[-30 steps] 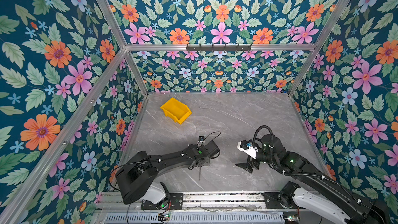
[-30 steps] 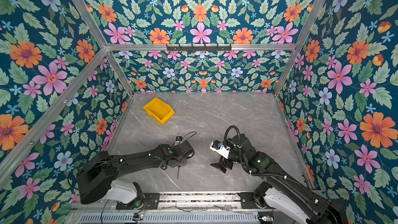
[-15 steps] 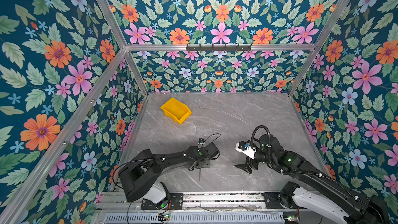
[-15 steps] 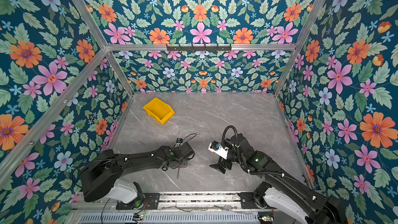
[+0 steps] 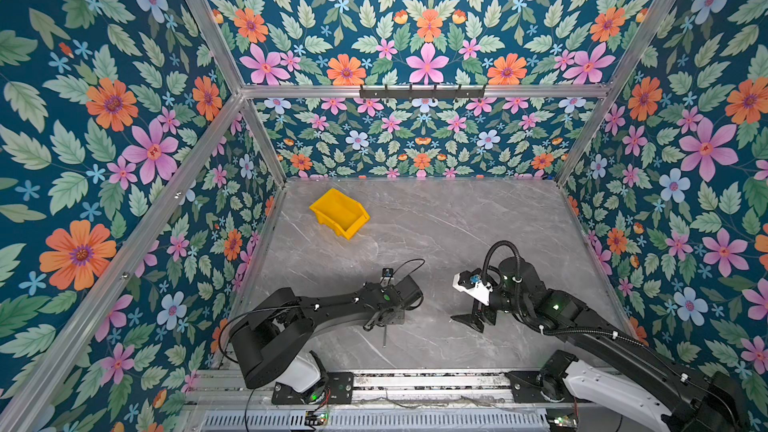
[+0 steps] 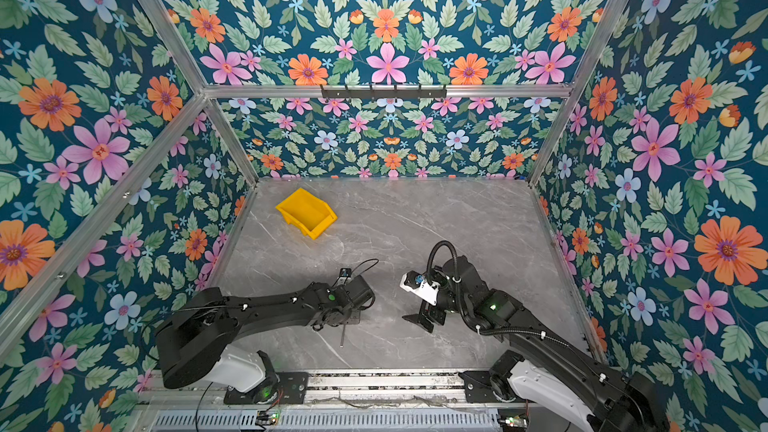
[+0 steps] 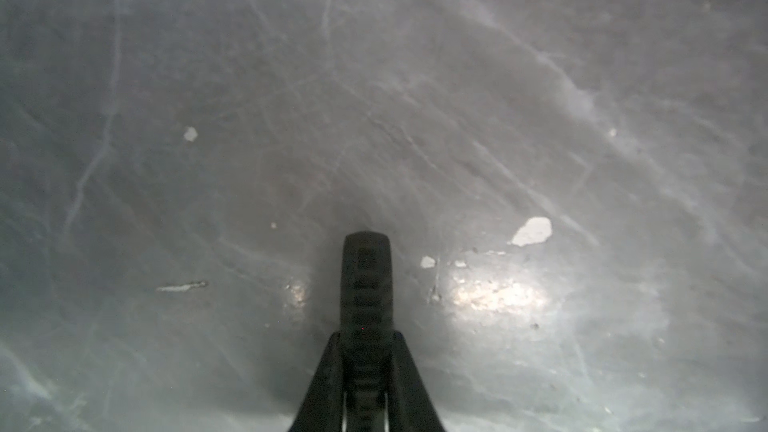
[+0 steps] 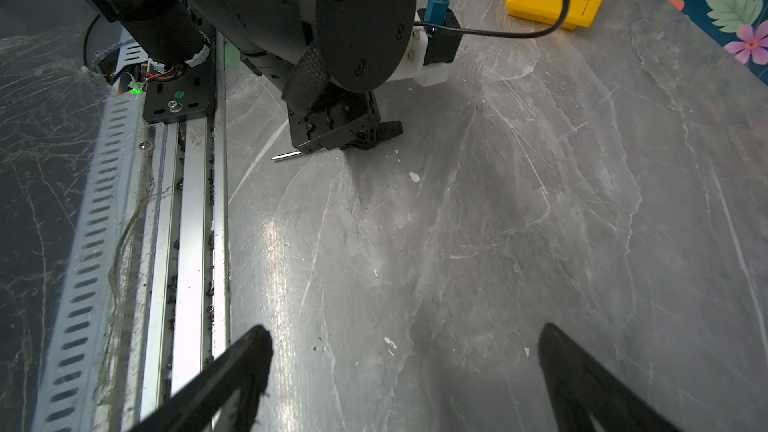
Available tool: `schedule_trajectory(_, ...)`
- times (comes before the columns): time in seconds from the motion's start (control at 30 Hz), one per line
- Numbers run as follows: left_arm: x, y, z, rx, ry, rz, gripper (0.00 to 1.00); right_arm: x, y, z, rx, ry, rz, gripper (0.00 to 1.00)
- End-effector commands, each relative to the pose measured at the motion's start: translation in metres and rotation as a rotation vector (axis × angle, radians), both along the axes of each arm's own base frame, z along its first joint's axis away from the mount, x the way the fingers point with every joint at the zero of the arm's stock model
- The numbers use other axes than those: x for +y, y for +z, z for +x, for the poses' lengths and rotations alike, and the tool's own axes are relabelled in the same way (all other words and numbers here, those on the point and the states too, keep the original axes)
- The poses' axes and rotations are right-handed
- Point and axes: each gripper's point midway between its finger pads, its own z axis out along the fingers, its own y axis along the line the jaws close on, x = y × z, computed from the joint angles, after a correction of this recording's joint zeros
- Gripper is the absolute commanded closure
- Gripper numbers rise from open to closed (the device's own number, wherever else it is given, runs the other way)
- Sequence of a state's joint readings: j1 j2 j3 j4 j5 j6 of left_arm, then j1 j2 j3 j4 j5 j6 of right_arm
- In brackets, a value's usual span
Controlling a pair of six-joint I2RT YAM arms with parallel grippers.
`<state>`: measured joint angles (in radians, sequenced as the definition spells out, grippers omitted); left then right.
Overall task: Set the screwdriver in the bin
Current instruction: 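Lift the screwdriver off the table with the left gripper, then carry the screwdriver with the left gripper over the yellow bin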
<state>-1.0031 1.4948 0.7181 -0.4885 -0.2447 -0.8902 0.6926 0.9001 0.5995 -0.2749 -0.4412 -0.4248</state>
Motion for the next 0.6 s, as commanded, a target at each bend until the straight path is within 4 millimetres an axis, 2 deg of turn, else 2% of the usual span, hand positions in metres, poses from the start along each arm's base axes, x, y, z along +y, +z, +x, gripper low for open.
schedule_trajectory(0.0, 0.003, 0.002, 0.002, -0.019, 0.015, 0.008, 0.90, 0.003, 0.010, 0.002, -0.036, 0.011, 0.017, 0.01)
schedule_trajectory(0.37, -0.003, 0.030, 0.023, -0.125, 0.025, -0.023, 0.93, 0.004, 0.018, 0.007, -0.081, 0.002, 0.037, 0.01)
schedule_trajectory(0.57, -0.002, 0.056, 0.052, -0.205, 0.052, -0.049, 0.94, 0.007, 0.024, 0.019, -0.125, -0.030, 0.054, 0.01)
